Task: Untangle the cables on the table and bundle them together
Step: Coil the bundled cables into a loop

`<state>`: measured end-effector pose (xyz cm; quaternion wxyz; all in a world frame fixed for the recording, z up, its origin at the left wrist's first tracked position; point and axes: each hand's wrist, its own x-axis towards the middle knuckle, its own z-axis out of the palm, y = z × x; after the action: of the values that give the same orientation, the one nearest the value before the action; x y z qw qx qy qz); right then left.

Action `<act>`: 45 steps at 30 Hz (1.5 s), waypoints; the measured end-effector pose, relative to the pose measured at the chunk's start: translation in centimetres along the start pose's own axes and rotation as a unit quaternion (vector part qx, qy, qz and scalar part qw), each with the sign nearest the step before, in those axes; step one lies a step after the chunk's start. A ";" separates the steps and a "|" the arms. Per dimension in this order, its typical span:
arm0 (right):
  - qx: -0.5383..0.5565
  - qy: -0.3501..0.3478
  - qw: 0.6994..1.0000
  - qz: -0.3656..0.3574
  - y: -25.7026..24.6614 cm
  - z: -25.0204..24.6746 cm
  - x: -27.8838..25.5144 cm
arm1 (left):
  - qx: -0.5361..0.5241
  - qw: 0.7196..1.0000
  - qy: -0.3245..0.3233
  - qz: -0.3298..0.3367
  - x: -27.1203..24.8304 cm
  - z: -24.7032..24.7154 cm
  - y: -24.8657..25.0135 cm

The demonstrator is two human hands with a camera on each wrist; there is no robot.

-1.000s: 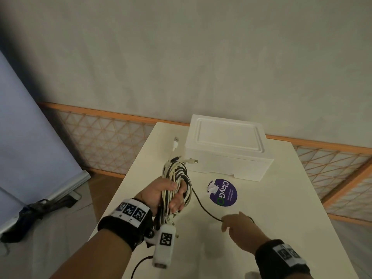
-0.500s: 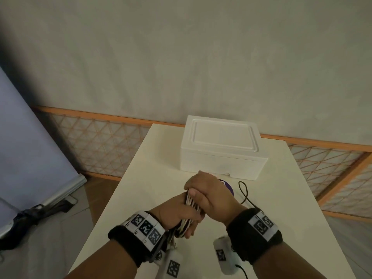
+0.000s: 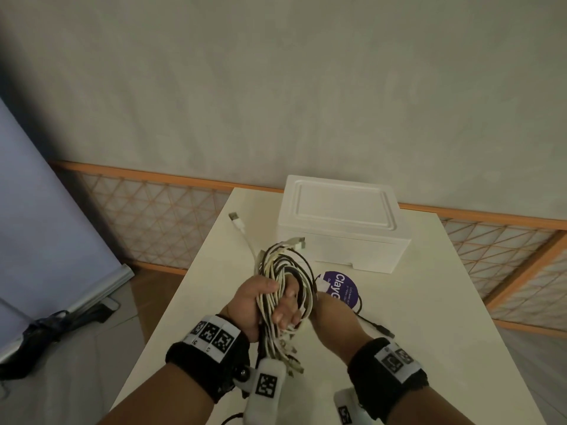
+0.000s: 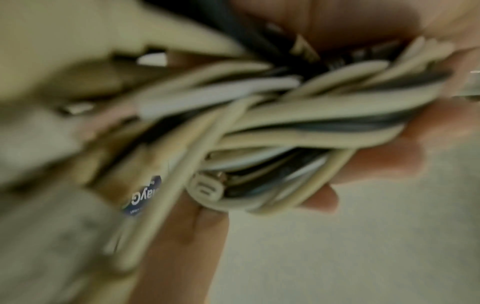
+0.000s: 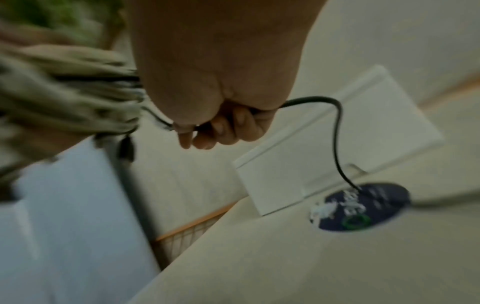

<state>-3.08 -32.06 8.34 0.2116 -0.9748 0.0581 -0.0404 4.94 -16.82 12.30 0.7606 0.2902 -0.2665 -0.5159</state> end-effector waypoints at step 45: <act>0.080 0.022 0.992 -0.096 0.5 -5.0 2.3 | 0.361 0.898 0.167 -0.187 -2.4 -2.1 -1.7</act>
<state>-1.34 -34.89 12.78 0.2824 -0.9548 -0.0346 -0.0867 4.62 -14.73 9.36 0.5262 0.6716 -0.2441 -0.4609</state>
